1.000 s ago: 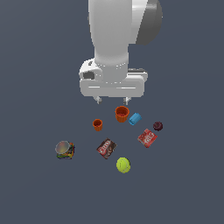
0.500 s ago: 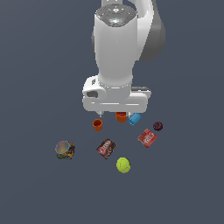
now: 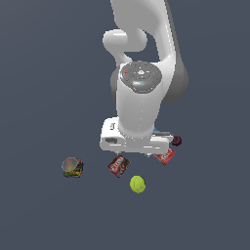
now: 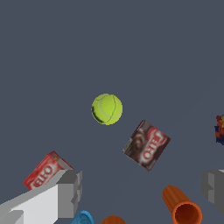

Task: Pick up a designated object from a clutter of objects.

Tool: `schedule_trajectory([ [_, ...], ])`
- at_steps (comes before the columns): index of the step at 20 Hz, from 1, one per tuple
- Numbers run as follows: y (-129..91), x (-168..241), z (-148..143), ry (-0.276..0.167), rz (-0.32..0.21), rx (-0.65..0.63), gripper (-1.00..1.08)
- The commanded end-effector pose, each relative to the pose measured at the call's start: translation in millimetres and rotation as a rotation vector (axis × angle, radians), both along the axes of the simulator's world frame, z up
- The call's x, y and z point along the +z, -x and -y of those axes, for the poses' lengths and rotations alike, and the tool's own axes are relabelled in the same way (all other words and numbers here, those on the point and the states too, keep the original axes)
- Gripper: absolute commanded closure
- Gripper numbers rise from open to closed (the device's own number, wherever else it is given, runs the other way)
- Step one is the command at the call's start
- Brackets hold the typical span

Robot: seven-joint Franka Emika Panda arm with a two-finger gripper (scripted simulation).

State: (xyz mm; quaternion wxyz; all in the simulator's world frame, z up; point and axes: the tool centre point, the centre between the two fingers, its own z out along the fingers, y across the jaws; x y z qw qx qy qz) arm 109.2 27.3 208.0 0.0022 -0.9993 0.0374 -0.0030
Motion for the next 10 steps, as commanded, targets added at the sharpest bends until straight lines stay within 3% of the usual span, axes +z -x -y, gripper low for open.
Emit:
schedule_trajectory([
  [1, -13.0, -19.6, -4.8, 0.002, -0.001, -0.004, -0.92],
  [10, -44.4, -83.1, -19.8, 0.004, -0.004, -0.017, -0.92],
])
